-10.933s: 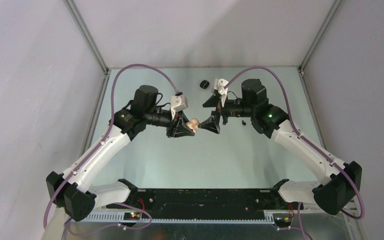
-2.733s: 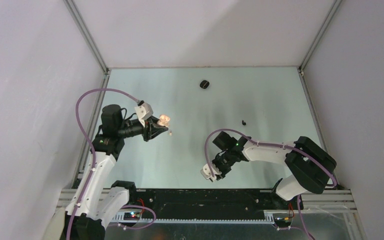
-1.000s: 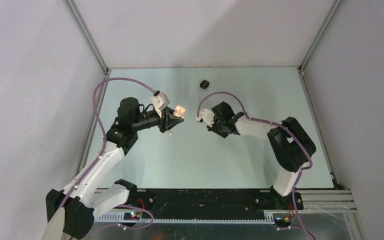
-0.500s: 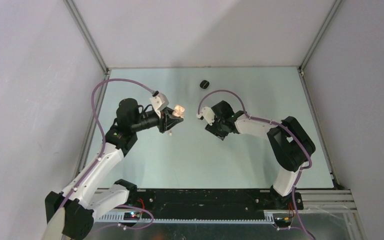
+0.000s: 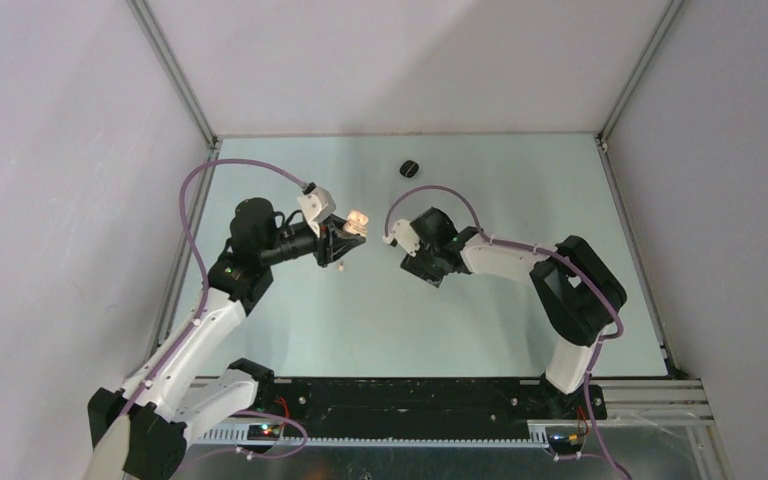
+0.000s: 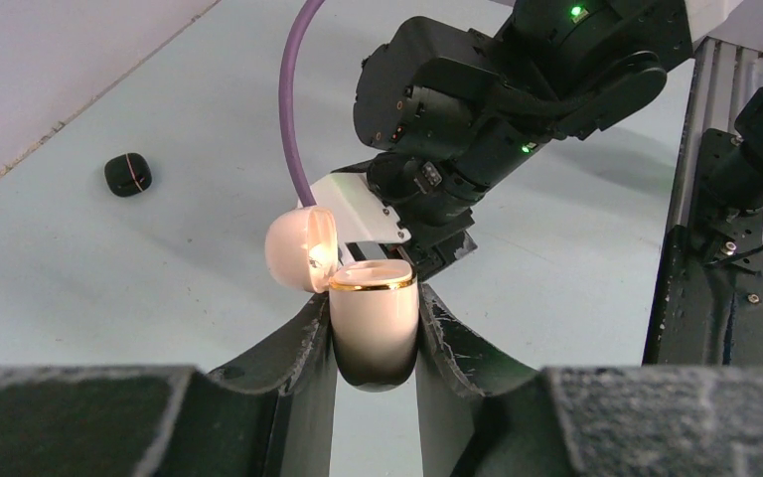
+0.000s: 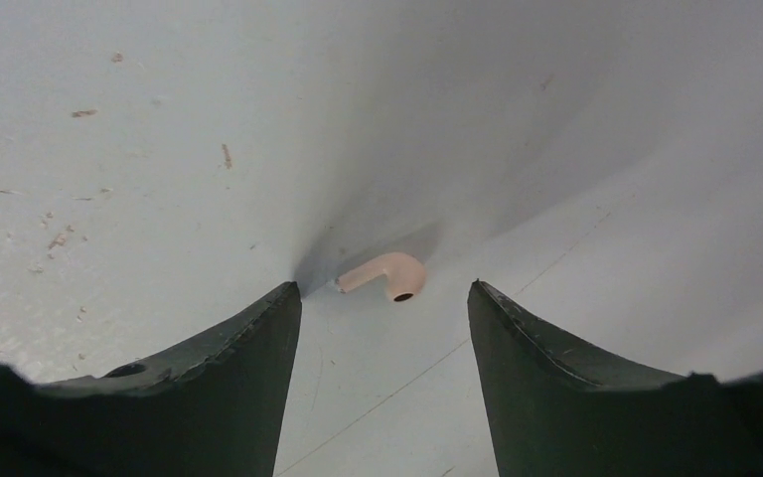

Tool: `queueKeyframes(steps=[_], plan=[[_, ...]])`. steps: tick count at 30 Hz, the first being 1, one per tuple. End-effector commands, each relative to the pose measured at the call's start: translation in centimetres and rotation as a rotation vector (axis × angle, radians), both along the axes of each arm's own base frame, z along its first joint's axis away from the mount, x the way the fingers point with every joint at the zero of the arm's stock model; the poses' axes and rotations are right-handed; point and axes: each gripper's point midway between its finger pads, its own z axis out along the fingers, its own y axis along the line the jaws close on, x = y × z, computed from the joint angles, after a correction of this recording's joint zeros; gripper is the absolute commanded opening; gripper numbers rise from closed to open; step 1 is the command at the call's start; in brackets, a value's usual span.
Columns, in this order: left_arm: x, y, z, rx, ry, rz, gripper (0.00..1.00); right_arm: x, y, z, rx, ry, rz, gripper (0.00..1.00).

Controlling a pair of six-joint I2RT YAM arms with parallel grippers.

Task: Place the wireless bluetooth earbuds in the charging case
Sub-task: Adjust the earbud at the center of the board.

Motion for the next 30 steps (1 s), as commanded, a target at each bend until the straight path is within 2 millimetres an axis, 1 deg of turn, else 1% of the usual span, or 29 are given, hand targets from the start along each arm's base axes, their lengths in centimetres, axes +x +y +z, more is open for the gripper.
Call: queueKeyframes(steps=[1,2,3,4,5,6,7,8,9,10,11,12,13,14,15,16,17,18,19,20,21,22,23,24,25,29,30], plan=[[0.0,0.0,1.0,-0.008,-0.044,0.002,0.00,0.2,0.6,2.0,-0.001,-0.031,0.017,0.70],[0.0,0.0,1.0,-0.007,-0.045,0.004,0.00,0.5,0.6,3.4,0.017,-0.060,0.023,0.72],[0.0,0.0,0.9,-0.006,-0.044,0.003,0.00,0.7,0.6,4.2,0.028,-0.074,0.026,0.77],[0.1,0.1,1.0,-0.005,-0.046,0.005,0.00,1.1,0.2,5.7,0.054,-0.103,0.019,0.81],[0.1,0.1,0.9,-0.003,-0.044,0.006,0.00,1.2,0.2,6.4,0.079,-0.105,0.021,0.94],[0.1,0.1,0.9,-0.002,-0.044,0.007,0.00,1.9,-0.4,7.6,0.116,-0.121,-0.007,0.97],[0.1,0.1,0.9,-0.001,-0.045,0.006,0.00,1.8,-0.3,8.0,0.156,-0.101,0.004,0.99],[0.1,0.1,1.0,-0.001,-0.045,0.007,0.00,2.4,-1.2,8.8,0.190,-0.095,-0.027,0.99],[0.1,0.1,1.0,0.001,-0.046,0.008,0.00,2.4,-1.0,9.2,0.236,-0.071,-0.030,0.99],[0.1,0.1,1.1,0.000,-0.050,0.007,0.00,3.2,-1.8,10.0,0.273,-0.061,-0.086,0.99],[0.1,0.1,1.1,0.003,-0.052,0.008,0.00,3.2,-1.9,10.4,0.296,-0.047,-0.103,1.00],[0.1,0.1,1.2,0.003,-0.053,0.008,0.00,3.5,-2.5,11.4,0.310,-0.036,-0.144,1.00],[0.1,0.2,1.1,0.006,-0.053,0.010,0.00,4.0,-2.7,13.3,0.334,-0.066,-0.173,1.00],[0.2,0.2,1.1,0.008,-0.051,0.011,0.00,4.0,-3.2,14.1,0.335,-0.076,-0.186,0.99],[0.2,0.2,1.1,0.010,-0.051,0.011,0.00,3.7,-3.4,15.8,0.358,-0.111,-0.158,0.99],[0.2,0.2,1.2,0.011,-0.053,0.013,0.00,3.5,-3.4,16.5,0.397,-0.113,-0.124,1.00],[0.3,0.2,1.1,0.013,-0.051,0.014,0.00,3.2,-3.8,17.0,0.418,-0.126,-0.106,0.99],[0.4,0.2,1.3,0.013,-0.052,0.016,0.00,3.4,-3.9,17.4,0.471,-0.123,-0.086,1.00],[0.5,0.2,1.3,0.014,-0.051,0.016,0.00,3.9,-4.6,17.1,0.496,-0.114,-0.102,0.99],[0.5,0.2,1.3,0.014,-0.050,0.017,0.00,3.6,-4.1,16.9,0.533,-0.079,-0.075,0.99],[0.5,0.1,1.3,0.013,-0.048,0.017,0.00,3.9,-4.5,16.2,0.539,-0.044,-0.069,0.98],[0.5,0.2,1.4,0.012,-0.048,0.020,0.00,3.4,-3.9,16.0,0.575,0.001,-0.022,0.90],[0.5,0.2,1.4,0.013,-0.048,0.022,0.00,3.6,-4.0,15.1,0.569,0.033,-0.009,0.87],[0.5,0.3,1.4,0.015,-0.049,0.027,0.00,3.1,-3.5,15.0,0.582,0.055,0.043,0.82],[0.4,0.4,1.4,0.017,-0.052,0.027,0.00,2.7,-3.5,14.1,0.549,0.064,0.103,0.81],[0.3,0.5,1.4,0.022,-0.055,0.029,0.00,1.8,-3.0,11.8,0.504,0.097,0.259,0.80],[0.4,0.5,1.3,0.023,-0.055,0.028,0.00,1.7,-2.8,11.0,0.497,0.114,0.280,0.76]])
